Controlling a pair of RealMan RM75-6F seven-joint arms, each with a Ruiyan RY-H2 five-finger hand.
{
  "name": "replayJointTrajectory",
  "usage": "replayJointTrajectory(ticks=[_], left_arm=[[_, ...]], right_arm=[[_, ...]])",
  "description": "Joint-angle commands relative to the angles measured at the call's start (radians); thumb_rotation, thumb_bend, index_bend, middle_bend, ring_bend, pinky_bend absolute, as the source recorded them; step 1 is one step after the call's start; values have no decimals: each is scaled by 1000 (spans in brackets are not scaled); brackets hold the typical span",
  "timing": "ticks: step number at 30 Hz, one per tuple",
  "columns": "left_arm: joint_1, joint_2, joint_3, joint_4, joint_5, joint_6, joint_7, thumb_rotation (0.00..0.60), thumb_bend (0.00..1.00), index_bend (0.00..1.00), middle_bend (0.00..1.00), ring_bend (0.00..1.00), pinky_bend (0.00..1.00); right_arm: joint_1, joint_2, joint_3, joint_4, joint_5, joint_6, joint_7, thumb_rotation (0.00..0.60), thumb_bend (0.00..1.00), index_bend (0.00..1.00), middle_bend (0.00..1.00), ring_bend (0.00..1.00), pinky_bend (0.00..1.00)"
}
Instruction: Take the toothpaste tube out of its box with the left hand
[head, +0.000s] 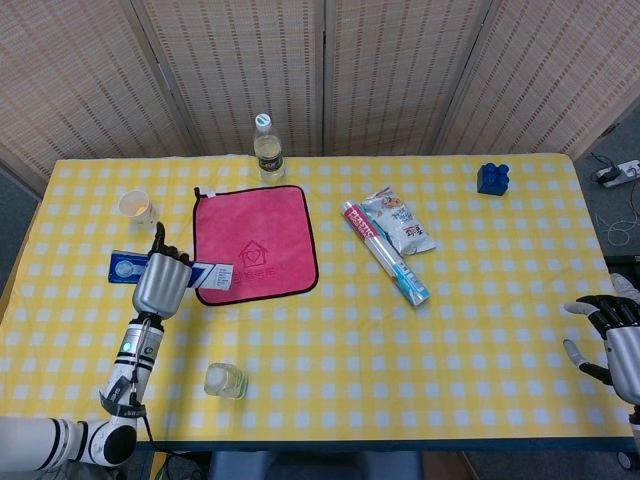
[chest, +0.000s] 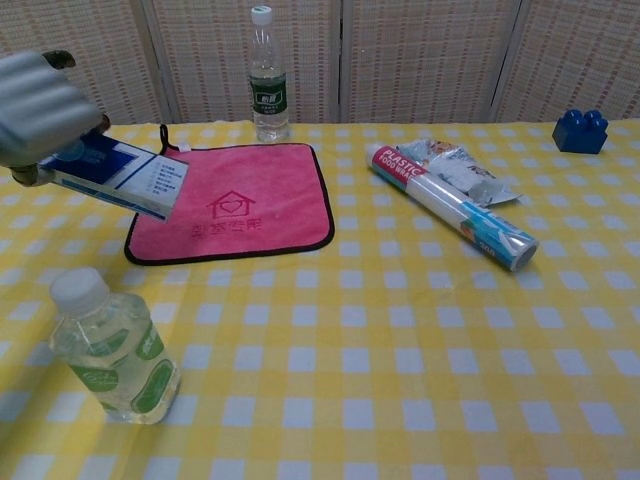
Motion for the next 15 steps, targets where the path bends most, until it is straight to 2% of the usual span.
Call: replayJointTrajectory(ticks=[1, 8, 15], left_arm=[[11, 29, 48, -102, 48, 147, 198, 600, 311, 405, 549, 418, 64], [25, 7, 80, -163, 119, 215, 322, 600, 311, 384, 546, 414, 64], [32, -15, 110, -172, 206, 261, 456, 600, 310, 385, 544, 414, 64]], right_arm=[[0, 0, 0, 1, 0, 0, 1, 600, 254, 343, 307, 223, 207], [-1, 0, 0, 0, -2, 3, 1, 600, 254, 343, 307, 223, 207], [-6, 4, 1, -1, -1, 10, 1, 600, 254, 343, 307, 223, 207]])
